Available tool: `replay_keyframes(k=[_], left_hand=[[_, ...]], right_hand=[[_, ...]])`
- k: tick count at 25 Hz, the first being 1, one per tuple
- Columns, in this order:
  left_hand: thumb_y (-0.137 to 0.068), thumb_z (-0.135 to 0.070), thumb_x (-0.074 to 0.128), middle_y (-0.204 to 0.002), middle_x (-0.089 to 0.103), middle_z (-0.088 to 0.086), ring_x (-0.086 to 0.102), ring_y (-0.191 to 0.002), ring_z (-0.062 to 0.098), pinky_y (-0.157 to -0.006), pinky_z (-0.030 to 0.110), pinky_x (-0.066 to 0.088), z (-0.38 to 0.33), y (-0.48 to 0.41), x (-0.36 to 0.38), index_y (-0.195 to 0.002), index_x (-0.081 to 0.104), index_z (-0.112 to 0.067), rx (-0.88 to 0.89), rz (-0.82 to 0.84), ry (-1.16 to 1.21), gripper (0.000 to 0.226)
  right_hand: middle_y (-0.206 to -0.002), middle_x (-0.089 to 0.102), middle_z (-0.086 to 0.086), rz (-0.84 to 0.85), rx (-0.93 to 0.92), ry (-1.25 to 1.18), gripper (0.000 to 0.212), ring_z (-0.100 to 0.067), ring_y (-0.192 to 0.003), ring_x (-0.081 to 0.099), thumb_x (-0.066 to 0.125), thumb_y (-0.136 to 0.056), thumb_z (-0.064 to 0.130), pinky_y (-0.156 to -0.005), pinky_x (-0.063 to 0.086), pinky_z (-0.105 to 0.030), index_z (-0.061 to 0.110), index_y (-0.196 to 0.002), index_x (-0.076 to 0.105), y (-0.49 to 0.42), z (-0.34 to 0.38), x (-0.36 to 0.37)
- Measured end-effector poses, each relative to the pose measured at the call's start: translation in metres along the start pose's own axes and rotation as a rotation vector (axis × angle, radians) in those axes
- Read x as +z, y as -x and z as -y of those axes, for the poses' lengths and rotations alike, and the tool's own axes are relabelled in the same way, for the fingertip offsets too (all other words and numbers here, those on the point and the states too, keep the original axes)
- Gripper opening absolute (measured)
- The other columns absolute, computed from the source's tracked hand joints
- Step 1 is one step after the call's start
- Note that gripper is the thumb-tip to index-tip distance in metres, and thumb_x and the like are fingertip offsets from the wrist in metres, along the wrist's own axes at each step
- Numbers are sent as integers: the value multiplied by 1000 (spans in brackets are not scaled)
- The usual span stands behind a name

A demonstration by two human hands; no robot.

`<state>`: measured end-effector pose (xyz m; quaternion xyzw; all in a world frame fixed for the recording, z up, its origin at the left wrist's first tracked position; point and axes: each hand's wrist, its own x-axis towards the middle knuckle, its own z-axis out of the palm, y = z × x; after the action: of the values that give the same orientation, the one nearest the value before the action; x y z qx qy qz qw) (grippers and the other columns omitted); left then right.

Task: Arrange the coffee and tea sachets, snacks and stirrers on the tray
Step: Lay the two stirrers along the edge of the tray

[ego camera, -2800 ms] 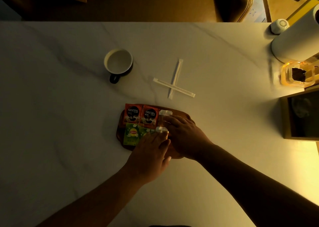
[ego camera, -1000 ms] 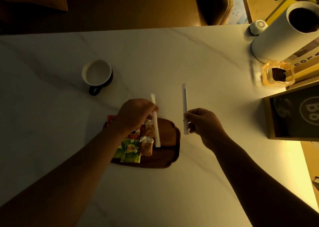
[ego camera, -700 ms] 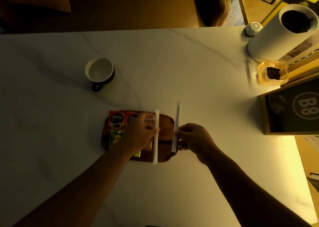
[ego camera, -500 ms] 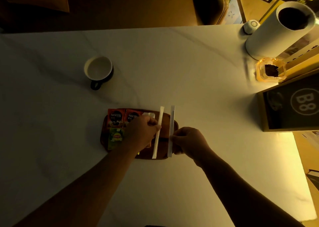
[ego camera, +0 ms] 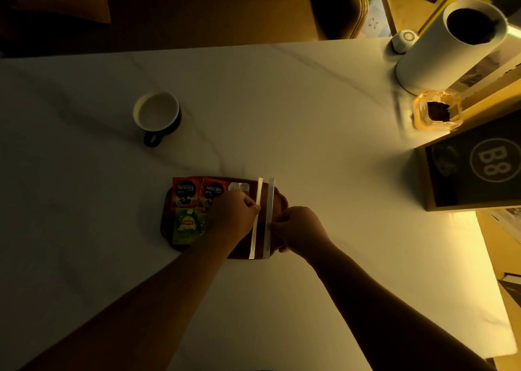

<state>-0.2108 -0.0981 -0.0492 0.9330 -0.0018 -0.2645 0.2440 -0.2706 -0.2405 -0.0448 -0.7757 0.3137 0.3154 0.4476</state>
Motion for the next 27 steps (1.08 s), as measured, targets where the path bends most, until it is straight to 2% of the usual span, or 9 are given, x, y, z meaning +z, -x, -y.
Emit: replay_keyframes(k=[5, 9, 11, 12, 14, 17, 18, 20, 27], left_hand=[[-90, -40, 66, -86, 71, 1, 57, -70, 12, -61, 25, 43, 1, -3, 6, -93, 70, -20, -13, -31, -104, 21], [-89, -47, 64, -74, 62, -2, 63, -64, 14, -63, 31, 57, 2, 0, 5, -83, 62, -23, 4, -46, -126, 25], [-91, -46, 61, -78, 63, -3, 61, -67, 12, -63, 27, 54, 7, 9, 3, -85, 58, -24, 142, -108, -163, 24], [-91, -44, 61, -82, 63, -4, 60, -70, 11, -64, 26, 53, 12, 15, 3, -89, 58, -24, 254, -151, -184, 21], [-90, -38, 64, -101, 66, -1, 64, -89, 15, -78, 30, 55, 25, 29, 4, -104, 61, -22, 490, -178, -261, 21], [-89, -32, 67, -137, 60, 6, 55, -127, 27, -106, 50, 45, 44, 43, 10, -131, 58, -18, 658, -126, -403, 46], [-89, -34, 66, -142, 57, 5, 51, -133, 27, -110, 53, 40, 49, 44, 10, -136, 56, -18, 666, -115, -437, 50], [-91, -38, 61, -147, 52, 5, 44, -139, 27, -114, 57, 33, 56, 46, 9, -141, 51, -18, 657, -84, -469, 55], [-92, -43, 57, -151, 47, 5, 39, -142, 27, -115, 55, 32, 61, 48, 8, -145, 45, -20, 625, -42, -443, 59]], right_hand=[[-72, 76, -4, -22, 6, 95, 13, -9, -52, 73, 70, -93, 24, -48, 58, -20, 11, -92, 72, -7, 3, 4], [-63, 72, 2, -67, -49, 171, 20, -7, -48, 69, 70, -92, 28, -45, 53, -16, 19, -74, 68, -2, 5, 8], [-75, 70, 9, -166, -182, 336, 11, -5, -64, 69, 70, -91, 31, -53, 54, -17, 26, -81, 67, 7, 1, 8], [-89, 70, 10, -228, -326, 438, 6, -7, -80, 69, 70, -90, 32, -64, 58, -22, 29, -95, 68, 13, -2, 6], [-123, 65, 6, -263, -617, 665, 41, -20, -114, 59, 73, -86, 32, -89, 56, -38, 33, -125, 61, 19, -18, 5], [-161, 33, -1, -174, -789, 864, 65, -33, -150, 18, 65, -90, 27, -119, 20, -52, 30, -150, 39, 18, -36, 7], [-163, 26, -3, -163, -808, 874, 66, -32, -151, 8, 61, -91, 24, -119, 10, -52, 28, -152, 36, 17, -40, 8], [-164, 25, -5, -154, -824, 871, 66, -29, -149, 3, 58, -91, 19, -116, 3, -52, 26, -152, 35, 16, -45, 11], [-161, 33, -8, -176, -828, 911, 68, -30, -149, 13, 63, -88, 30, -114, 7, -53, 24, -151, 37, 17, -43, 18]])
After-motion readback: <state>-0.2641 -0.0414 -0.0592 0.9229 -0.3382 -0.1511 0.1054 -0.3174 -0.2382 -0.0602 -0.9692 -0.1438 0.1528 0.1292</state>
